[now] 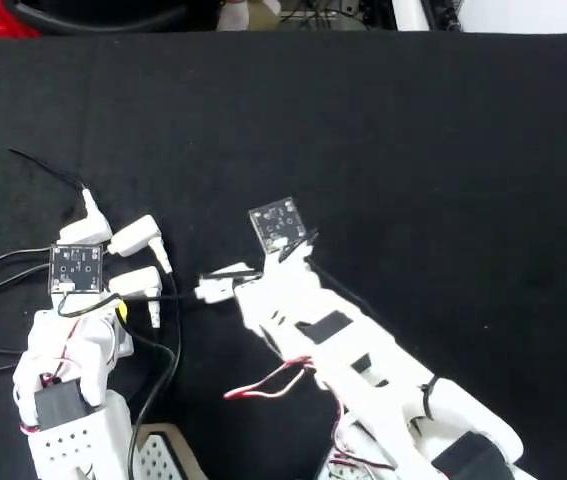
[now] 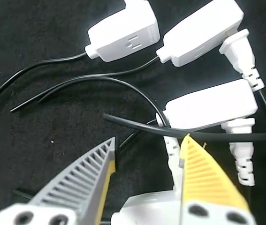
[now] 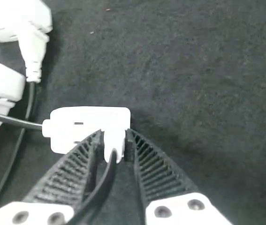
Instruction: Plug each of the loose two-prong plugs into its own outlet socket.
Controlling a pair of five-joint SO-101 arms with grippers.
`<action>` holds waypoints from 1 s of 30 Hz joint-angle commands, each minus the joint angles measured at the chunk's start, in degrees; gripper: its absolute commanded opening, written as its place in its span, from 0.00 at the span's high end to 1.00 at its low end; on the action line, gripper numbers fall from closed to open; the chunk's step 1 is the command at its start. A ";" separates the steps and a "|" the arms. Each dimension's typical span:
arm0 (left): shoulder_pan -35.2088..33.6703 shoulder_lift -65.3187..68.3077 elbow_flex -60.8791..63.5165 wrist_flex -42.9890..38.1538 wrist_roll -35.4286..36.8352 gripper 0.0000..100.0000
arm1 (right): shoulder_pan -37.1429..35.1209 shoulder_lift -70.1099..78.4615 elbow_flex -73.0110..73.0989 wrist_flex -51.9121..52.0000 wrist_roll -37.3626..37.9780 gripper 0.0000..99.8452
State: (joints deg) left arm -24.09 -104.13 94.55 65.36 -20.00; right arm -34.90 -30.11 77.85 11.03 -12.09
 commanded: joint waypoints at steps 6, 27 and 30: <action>-0.48 -0.26 -0.22 -1.23 -0.18 0.78 | -4.13 9.27 -7.87 1.41 0.70 0.99; 2.24 -0.26 1.45 -4.57 0.26 0.78 | 5.80 -30.02 -11.56 44.66 10.64 0.98; 2.33 -0.26 1.27 -4.57 0.26 0.79 | 13.98 -38.11 -8.92 49.67 15.21 0.98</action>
State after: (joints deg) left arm -22.77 -104.04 96.04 61.93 -20.00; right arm -30.42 -57.19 67.82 53.93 -1.27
